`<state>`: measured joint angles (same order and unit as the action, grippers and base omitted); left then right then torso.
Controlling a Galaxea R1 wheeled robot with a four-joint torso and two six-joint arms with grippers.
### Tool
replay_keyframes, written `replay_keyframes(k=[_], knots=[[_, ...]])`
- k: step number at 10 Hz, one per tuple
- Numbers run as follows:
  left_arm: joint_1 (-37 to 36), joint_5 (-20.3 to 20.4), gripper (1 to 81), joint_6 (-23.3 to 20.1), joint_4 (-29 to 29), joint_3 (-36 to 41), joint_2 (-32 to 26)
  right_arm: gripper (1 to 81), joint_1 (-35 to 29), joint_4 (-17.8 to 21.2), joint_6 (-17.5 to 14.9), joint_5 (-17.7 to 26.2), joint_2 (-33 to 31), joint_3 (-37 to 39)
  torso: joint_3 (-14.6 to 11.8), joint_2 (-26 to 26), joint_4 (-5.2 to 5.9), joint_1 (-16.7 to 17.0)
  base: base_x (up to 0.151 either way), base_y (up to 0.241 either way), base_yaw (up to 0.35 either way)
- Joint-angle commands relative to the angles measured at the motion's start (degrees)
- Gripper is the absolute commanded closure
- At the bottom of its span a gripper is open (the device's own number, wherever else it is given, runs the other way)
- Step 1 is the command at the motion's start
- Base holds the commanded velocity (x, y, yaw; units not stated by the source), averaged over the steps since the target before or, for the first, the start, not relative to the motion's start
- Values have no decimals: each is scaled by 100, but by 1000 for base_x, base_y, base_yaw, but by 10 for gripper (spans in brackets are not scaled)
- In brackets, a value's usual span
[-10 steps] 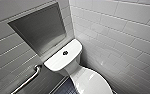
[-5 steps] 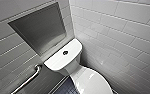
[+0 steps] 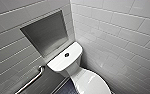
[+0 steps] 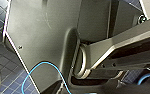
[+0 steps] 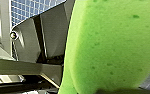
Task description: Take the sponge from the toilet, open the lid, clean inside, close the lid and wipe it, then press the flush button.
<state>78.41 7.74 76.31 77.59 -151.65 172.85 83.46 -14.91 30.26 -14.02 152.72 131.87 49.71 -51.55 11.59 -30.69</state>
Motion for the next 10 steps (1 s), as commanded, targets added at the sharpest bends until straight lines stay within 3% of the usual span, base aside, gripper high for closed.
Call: replay_keyframes(k=[1,6,7,8,9,10], knots=[[56,-203,10,-20,28,4,-48,811,176,-276,-11,321,147,198,-492,553,0,354,0,0,0],[92,-229,10,-29,45,-14,-40,811,247,-381,-11,233,357,453,-1432,1620,0,1060,0,0,0],[117,-229,10,-29,45,-23,-40,811,247,-399,-11,233,410,566,-2010,2401,-2,1566,0,0,0],[118,-229,10,-29,45,-31,-40,811,255,-416,-11,233,462,637,-1712,2047,0,1342,0,0,0],[118,-229,10,-29,45,-31,-31,811,247,-451,-11,233,534,786,-1855,2260,0,1486,0,0,0],[126,-229,10,-29,45,-31,-31,811,255,-487,-11,233,621,900,-1583,2475,-2,1630,0,0,0]])
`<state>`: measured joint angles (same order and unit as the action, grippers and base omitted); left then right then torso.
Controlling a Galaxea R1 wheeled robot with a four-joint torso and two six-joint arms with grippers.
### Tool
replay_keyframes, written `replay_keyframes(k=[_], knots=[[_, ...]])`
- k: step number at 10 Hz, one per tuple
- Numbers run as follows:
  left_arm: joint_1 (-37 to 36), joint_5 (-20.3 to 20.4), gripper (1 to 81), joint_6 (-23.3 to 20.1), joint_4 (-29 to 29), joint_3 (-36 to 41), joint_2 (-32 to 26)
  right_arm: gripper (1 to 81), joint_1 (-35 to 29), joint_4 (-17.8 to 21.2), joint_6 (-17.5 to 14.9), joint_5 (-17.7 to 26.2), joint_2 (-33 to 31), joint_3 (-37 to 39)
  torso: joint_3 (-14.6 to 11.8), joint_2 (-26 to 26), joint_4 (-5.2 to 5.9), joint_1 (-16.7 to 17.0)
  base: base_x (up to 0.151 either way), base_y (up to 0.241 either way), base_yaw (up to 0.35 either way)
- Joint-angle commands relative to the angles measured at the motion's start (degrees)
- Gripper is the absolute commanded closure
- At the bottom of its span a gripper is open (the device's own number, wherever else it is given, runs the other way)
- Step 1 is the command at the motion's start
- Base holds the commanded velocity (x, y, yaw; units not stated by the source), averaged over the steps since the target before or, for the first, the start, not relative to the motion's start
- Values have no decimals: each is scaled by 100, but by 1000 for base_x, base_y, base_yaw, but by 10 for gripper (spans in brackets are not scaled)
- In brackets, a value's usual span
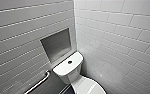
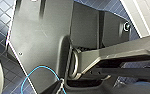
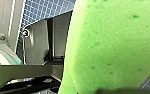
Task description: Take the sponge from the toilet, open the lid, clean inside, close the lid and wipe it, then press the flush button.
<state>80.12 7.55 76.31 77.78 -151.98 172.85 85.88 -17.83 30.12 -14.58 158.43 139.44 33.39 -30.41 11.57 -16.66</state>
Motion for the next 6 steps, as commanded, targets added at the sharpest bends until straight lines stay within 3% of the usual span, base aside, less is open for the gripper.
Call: replay_keyframes(k=[1,4,5,6], knots=[[-44,-210,10,-29,27,1,-31,811,13,-203,11,289,113,267,2,558,2,360,0,0,0],[-52,-218,10,-29,27,1,-22,811,13,-212,2,289,165,408,-50,1168,2,756,0,0,0],[-44,-218,10,-29,27,1,-22,811,13,-212,2,289,183,408,-483,1384,2,896,0,0,0],[-44,-210,10,-29,27,1,-22,811,13,-212,11,289,200,443,-649,975,2,627,0,0,0]])
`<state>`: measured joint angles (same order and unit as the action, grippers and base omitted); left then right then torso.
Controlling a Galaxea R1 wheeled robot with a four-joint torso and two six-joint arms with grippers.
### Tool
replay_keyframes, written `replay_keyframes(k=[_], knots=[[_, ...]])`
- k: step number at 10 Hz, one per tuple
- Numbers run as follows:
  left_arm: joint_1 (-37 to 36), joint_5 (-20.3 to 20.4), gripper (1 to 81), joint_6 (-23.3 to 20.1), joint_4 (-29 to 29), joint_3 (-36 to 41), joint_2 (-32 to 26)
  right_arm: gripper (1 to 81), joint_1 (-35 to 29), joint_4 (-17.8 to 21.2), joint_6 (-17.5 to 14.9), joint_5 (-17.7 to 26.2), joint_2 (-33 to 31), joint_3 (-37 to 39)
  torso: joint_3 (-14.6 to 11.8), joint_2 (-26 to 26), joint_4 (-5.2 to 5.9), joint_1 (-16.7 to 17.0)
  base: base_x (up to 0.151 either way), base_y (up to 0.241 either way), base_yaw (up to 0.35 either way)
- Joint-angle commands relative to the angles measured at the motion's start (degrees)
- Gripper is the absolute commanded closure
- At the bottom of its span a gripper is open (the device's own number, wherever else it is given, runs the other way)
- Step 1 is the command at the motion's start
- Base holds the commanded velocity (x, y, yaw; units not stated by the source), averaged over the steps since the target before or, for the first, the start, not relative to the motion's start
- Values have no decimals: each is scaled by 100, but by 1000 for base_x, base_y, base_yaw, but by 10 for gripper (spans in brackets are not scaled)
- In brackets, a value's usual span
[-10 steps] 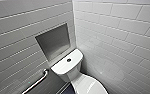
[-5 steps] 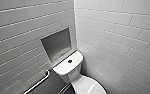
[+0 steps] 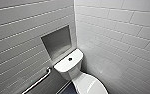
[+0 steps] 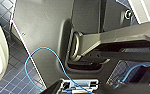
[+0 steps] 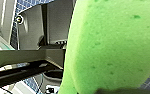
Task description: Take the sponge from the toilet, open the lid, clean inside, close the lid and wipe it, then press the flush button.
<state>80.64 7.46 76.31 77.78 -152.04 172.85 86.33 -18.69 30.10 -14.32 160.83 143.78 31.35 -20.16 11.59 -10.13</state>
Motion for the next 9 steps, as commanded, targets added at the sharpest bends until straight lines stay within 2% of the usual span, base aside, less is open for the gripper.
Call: replay_keyframes(k=[1,5,6,9], knots=[[-97,-201,10,-29,27,-1,-13,811,-32,-126,13,263,-31,44,-549,-9,0,-4,0,0,0],[-105,-262,10,-38,18,-10,31,811,-32,-152,5,263,109,325,-1335,72,0,55,0,0,0],[-96,-263,10,-38,18,-10,31,811,-32,-170,5,263,162,422,-1134,72,0,59,0,0,0],[-96,-280,10,-46,10,-10,31,811,-32,-328,14,560,294,467,-1331,68,0,68,0,0,0]])
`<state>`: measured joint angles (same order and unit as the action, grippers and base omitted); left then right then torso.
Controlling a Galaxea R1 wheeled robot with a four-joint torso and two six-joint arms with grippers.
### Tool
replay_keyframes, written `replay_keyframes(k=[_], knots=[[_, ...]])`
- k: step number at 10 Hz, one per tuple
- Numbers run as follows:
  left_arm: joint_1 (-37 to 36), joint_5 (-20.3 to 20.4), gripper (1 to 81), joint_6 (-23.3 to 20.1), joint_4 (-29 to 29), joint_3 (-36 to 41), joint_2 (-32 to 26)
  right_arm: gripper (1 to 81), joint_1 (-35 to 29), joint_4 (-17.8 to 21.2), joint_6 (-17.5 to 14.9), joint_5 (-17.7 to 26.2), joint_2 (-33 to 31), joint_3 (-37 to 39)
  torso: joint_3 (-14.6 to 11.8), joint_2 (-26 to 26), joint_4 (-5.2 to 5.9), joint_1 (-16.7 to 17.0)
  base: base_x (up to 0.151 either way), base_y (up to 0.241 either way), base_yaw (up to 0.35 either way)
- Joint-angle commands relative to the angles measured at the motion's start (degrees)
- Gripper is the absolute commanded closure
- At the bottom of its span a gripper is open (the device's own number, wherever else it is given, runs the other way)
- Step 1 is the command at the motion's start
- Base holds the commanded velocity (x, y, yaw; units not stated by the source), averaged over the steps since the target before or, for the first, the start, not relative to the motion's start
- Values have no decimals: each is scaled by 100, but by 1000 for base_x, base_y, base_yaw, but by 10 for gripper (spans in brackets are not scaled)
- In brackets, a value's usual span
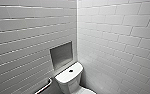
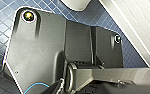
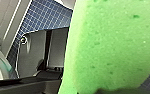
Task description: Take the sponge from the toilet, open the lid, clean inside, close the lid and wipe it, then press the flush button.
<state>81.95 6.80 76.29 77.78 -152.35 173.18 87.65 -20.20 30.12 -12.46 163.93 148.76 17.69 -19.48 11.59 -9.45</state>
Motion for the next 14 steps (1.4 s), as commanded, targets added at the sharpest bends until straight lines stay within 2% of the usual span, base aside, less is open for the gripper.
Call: replay_keyframes(k=[1,2,3,4,5,7,8,10,13,14], knots=[[-227,-214,10,-52,18,20,7,811,-130,-161,-66,707,45,-68,0,0,0,0,0,0,0],[-227,-214,10,-70,18,20,15,811,-42,66,-538,745,142,2,6,0,0,2,0,0,0],[-227,-214,10,-70,18,20,24,811,20,754,-1254,736,222,90,6,0,0,4,0,0,0],[-227,-214,10,-79,18,20,24,811,2,1947,-2524,787,327,230,4,0,0,4,0,0,0],[-210,-214,10,-79,18,20,24,811,-15,2351,-3103,832,363,275,4,0,0,4,0,0,0],[-192,-214,10,-61,1,20,15,811,-67,2380,-3179,833,266,231,4,0,0,4,0,0,0],[-183,-214,10,-62,-8,20,7,811,-155,2425,-3144,842,240,283,4,573,0,376,0,0,0],[-157,-223,10,-61,1,20,-2,811,-164,2424,-3153,842,326,406,4,662,-2,443,0,0,0],[-157,-214,10,-79,10,20,-11,811,-146,2424,-3179,842,398,565,4,1244,0,821,0,0,0],[-157,-223,10,-88,10,20,6,811,-138,2416,-3188,842,398,574,-190,1458,0,945,0,0,0]])
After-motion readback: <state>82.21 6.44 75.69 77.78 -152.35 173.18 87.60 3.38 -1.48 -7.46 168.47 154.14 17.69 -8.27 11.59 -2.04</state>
